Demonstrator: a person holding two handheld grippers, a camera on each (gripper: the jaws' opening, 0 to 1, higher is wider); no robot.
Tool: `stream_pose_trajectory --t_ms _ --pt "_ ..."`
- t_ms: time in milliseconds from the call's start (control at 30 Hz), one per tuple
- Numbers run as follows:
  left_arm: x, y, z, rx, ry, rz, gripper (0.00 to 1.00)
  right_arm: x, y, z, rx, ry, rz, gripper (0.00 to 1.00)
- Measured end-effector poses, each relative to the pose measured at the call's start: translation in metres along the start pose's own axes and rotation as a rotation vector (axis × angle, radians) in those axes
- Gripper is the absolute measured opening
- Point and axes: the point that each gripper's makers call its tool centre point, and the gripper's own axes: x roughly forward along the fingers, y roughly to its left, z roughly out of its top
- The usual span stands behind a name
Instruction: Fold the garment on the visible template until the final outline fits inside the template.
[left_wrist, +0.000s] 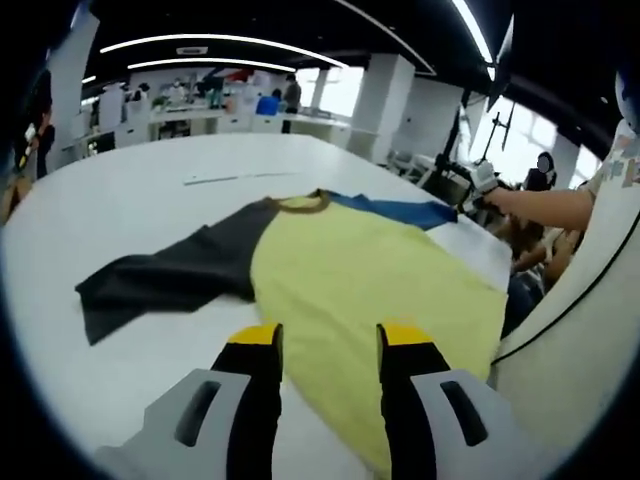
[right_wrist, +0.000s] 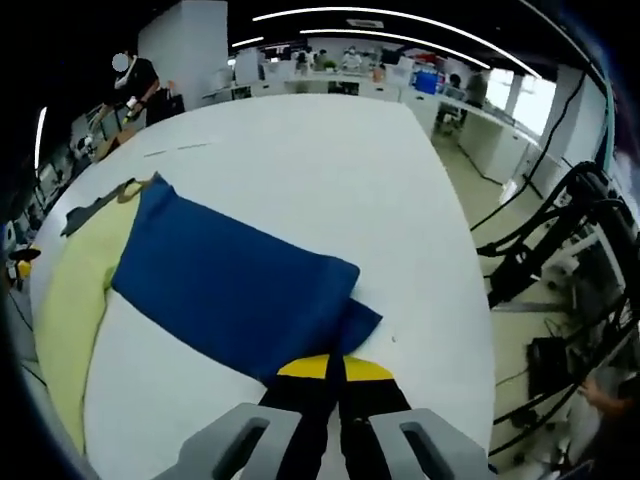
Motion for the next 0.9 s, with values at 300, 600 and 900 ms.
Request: stream_pose_trajectory --t_ms 300,600,900 --pt "-0.005 0.001 -0.005 0.018 0.012 -0.001 0.34 -0.012 -0.025 0.032 0.074 -0.114 -0.023 0.00" --pt "-0.006 0.004 -0.005 0.031 0.013 -0.006 0.34 -0.034 -0.009 0.073 0.152 -0.215 0.078 0.00" --pt "-0.008 0.009 -0.007 0.051 0.019 -0.010 0.34 -0.053 0.035 0.100 0.158 -0.251 0.195 0.00"
